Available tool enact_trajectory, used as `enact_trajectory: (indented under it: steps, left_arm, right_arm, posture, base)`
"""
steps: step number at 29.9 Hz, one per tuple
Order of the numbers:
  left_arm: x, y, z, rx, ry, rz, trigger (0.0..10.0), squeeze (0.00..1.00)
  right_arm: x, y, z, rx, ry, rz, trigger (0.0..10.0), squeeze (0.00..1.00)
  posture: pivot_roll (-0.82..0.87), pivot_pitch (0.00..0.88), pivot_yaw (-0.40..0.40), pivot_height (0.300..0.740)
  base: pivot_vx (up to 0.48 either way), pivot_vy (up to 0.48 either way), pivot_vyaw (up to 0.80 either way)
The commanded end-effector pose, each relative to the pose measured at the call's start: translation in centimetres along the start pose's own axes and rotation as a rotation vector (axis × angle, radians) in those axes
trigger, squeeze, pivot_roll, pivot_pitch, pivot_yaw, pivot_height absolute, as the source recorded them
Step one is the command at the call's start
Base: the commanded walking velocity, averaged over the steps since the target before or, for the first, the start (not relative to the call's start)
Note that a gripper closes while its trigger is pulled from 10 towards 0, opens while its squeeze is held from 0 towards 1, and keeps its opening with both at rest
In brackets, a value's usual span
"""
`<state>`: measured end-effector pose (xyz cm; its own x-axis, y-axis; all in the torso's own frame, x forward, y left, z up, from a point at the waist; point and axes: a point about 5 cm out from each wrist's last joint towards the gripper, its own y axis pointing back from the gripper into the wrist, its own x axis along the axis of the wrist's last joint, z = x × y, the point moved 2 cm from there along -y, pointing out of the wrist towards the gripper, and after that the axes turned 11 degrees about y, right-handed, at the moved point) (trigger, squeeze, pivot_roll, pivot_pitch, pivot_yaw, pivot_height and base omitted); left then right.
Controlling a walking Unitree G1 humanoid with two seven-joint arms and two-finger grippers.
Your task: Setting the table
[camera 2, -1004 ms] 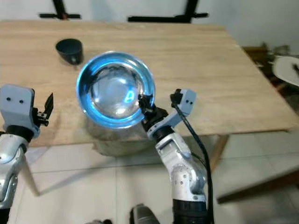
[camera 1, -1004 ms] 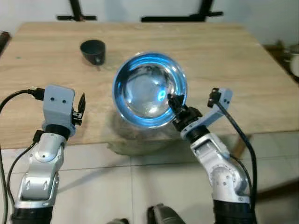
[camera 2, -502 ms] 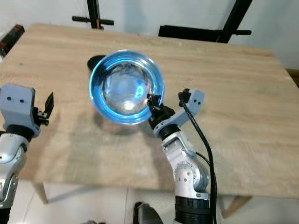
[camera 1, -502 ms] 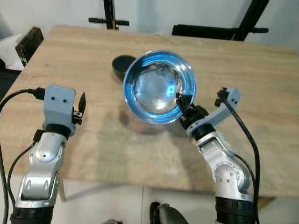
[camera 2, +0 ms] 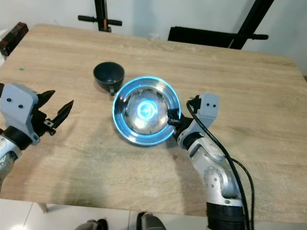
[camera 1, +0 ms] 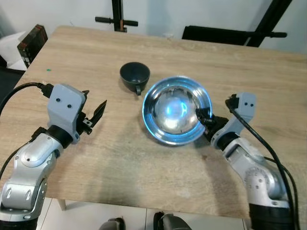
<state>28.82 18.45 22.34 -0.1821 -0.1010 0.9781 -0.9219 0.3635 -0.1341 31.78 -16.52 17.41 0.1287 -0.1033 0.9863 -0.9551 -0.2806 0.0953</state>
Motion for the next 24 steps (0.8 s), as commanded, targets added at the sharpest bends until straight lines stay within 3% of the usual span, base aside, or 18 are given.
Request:
enact_trajectory:
  steps: [1,9,11,12,18,24]
  left_arm:
    - [0.2,0.2,0.1,-0.018,0.005,-0.005,10.0,0.45]
    - [1.5,0.5,0.6,-0.154,-0.01,-0.027,10.0,0.44]
    - [1.6,0.5,0.6,-0.166,-0.014,-0.032,10.0,0.44]
    - [1.6,0.6,0.7,-0.183,-0.021,-0.04,10.0,0.44]
    - [1.3,0.9,1.4,-0.195,-0.016,-0.047,10.0,0.44]
    - [0.9,1.4,1.9,-0.198,0.0,-0.068,10.0,0.44]
  right_arm:
    - [0.2,0.3,-0.2,0.024,-0.007,-0.001,10.0,0.0]
    - [1.3,-2.2,-1.3,0.135,-0.152,-0.049,10.0,0.0]
    - [1.2,-2.8,-1.5,0.156,-0.179,-0.088,10.0,0.0]
    - [1.1,-4.3,-1.9,0.192,-0.199,-0.179,10.0,0.0]
    - [1.2,-6.9,-1.0,0.168,-0.14,-0.289,10.0,0.0]
    - [2.6,-7.8,-0.4,0.178,-0.061,-0.311,10.0,0.0]
  posture:
    - [-0.08,0.106,0.012,0.74]
    - [-0.07,0.105,0.002,0.74]
    - [-0.08,0.108,0.002,0.74]
    - [-0.07,0.109,-0.003,0.74]
    - [-0.07,0.111,-0.029,0.74]
    - [-0.06,0.102,-0.049,0.74]
  base:
    - [0.0,0.0,0.0]
    - [0.0,0.0,0.0]
    - [0.0,0.0,0.0]
    - [0.0,0.0,0.0]
    - [0.0,0.0,0.0]
    - [0.0,0.0,0.0]
